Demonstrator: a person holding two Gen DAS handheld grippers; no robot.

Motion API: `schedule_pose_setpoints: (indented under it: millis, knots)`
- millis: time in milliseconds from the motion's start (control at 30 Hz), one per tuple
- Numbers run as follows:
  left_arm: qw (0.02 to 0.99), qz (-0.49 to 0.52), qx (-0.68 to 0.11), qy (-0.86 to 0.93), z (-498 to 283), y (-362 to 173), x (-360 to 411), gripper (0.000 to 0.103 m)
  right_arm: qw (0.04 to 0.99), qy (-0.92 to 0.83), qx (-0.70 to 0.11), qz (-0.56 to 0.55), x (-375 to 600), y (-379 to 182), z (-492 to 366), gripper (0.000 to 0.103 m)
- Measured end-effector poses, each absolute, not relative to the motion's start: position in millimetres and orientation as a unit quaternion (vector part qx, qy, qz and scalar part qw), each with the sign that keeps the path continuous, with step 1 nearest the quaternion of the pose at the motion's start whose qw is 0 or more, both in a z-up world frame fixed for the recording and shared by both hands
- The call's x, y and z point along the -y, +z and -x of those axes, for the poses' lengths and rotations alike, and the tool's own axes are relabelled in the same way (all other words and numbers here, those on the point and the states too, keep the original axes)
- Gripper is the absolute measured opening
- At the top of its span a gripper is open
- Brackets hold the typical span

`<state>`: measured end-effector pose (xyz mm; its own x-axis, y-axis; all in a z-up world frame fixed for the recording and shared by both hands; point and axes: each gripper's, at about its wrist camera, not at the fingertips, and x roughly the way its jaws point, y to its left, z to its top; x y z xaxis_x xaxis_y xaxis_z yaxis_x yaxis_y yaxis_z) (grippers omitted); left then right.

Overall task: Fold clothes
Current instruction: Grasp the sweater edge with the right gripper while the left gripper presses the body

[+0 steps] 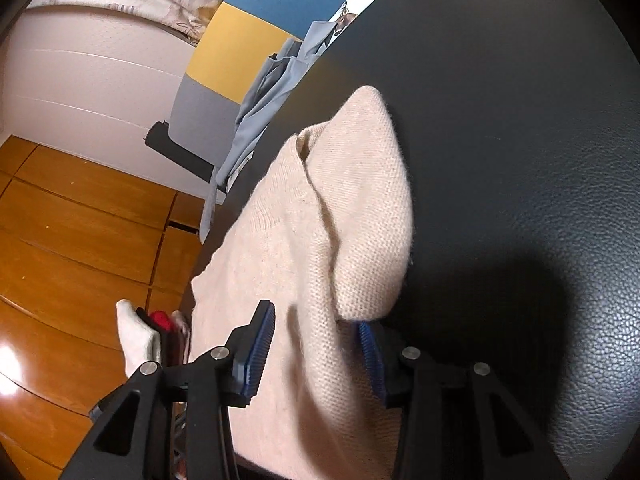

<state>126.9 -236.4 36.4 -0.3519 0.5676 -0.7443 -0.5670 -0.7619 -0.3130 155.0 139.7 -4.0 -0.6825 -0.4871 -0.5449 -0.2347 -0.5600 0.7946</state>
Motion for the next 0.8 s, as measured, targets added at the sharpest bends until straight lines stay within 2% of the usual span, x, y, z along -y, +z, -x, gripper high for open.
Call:
schedule_pose_setpoints:
  millis: [367, 567, 600, 667, 800]
  knots:
    - [0.292, 0.443, -0.079, 0.844, -135.0, 24.0, 216.1, 0.018, 0.07, -0.798, 0.465, -0.376, -135.2, -6.0, -155.6, 0.042]
    - [0.289, 0.448, -0.054, 0.844, -133.2, 18.1, 218.8, 0.018, 0.048, -0.805, 0.459, -0.372, -130.3, -4.5, -154.5, 0.041]
    - [0.289, 0.446, -0.058, 0.845, -134.1, 17.6, 218.1, 0.018, 0.043, -0.804, 0.459, -0.375, -130.3, -5.5, -153.4, 0.039]
    - [0.288, 0.443, -0.064, 0.847, -134.6, 16.5, 216.1, 0.018, 0.031, -0.801, 0.462, -0.38, -130.8, -7.8, -151.4, 0.021]
    - [0.284, 0.442, -0.067, 0.848, -135.1, 15.9, 215.5, 0.018, 0.018, -0.79, 0.493, -0.365, -134.1, -15.0, -152.4, 0.017]
